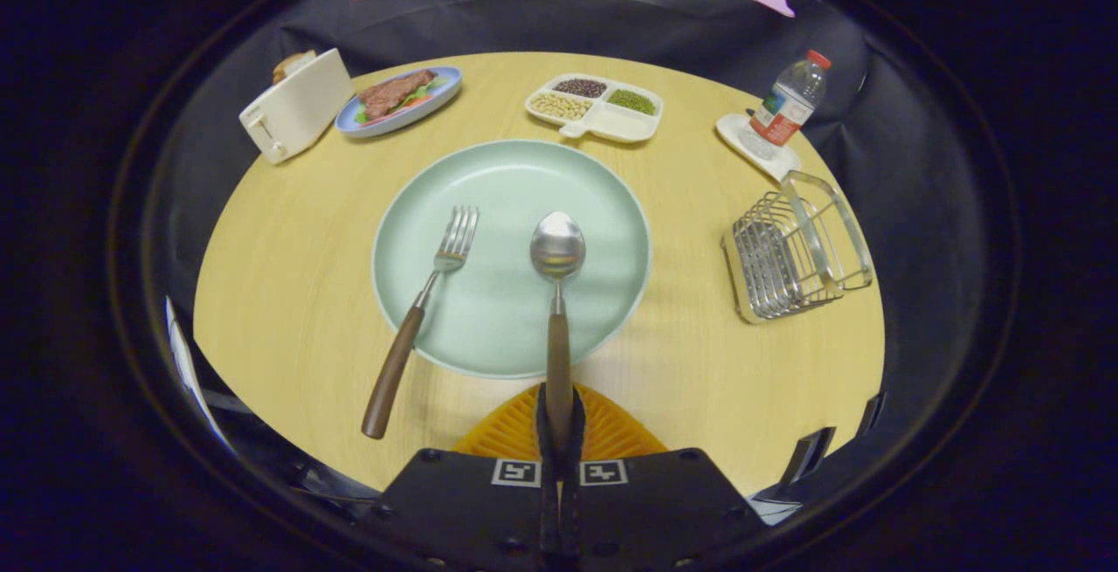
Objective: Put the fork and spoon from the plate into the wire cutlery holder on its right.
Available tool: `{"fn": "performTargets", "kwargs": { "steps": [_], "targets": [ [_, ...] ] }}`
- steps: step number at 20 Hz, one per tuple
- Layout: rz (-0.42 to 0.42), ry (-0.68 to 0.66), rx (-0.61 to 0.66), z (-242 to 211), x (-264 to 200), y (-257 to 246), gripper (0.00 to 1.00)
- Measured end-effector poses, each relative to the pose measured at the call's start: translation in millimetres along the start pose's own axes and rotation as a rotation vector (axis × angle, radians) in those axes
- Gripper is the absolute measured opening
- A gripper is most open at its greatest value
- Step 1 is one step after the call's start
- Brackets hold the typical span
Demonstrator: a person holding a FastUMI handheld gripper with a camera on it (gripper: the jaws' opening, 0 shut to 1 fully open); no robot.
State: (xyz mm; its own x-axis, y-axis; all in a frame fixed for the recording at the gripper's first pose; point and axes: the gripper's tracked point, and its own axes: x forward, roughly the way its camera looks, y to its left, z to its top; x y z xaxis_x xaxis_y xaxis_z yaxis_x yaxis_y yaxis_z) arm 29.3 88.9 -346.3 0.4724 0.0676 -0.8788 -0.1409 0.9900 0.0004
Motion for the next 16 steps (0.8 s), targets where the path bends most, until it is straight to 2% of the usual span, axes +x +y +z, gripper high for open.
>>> {"fn": "performTargets", "kwargs": {
  "steps": [7,16],
  "targets": [
    [0.059,-0.087,0.023,2.1,-36.3,-5.3,0.01],
    [0.002,-0.143,0.068,6.5,-82.1,-71.6,0.01]
  ]
}}
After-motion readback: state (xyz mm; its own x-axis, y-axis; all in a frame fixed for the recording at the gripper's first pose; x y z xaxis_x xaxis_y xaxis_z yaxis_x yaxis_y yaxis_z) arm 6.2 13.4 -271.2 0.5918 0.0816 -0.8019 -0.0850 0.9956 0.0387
